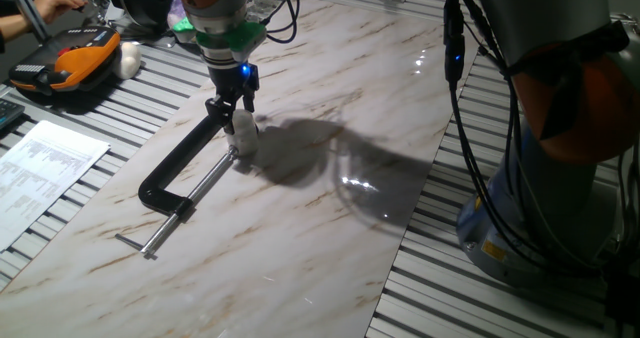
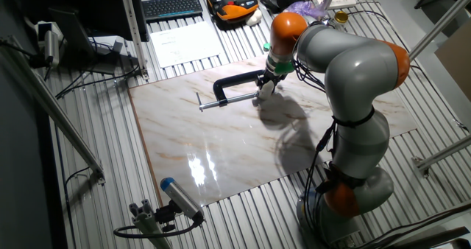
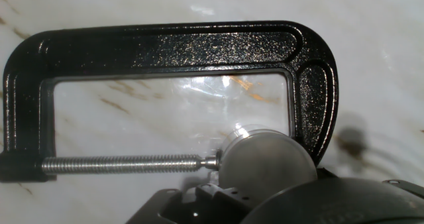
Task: Unscrew the lid from the jar
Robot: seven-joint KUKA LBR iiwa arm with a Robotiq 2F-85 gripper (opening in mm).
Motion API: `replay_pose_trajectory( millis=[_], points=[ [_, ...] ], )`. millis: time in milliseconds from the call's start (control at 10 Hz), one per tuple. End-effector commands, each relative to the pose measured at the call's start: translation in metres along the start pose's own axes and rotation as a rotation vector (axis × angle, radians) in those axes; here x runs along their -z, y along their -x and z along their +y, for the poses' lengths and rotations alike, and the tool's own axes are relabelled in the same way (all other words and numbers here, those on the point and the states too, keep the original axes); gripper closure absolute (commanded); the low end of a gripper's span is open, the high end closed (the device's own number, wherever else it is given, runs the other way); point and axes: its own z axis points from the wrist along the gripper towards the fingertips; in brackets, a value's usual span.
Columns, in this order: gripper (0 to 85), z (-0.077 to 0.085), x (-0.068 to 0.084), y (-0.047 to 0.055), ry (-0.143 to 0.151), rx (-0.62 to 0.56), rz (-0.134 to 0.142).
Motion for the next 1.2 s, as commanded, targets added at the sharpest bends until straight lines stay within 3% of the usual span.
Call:
replay_pose_trajectory(
  millis=[0,700,800,1100],
  points=[
    [34.0,-0.0003,-0.0002,-0.0001,0.0,0.0,0.0],
    [34.0,0.0,-0.0009,-0.0003,0.0,0.007,0.005],
    [51.0,0.0001,-0.001,-0.0003,0.0,0.007,0.006],
    [51.0,0.0,-0.0015,-0.0003,0.003,0.015,0.013]
  ],
)
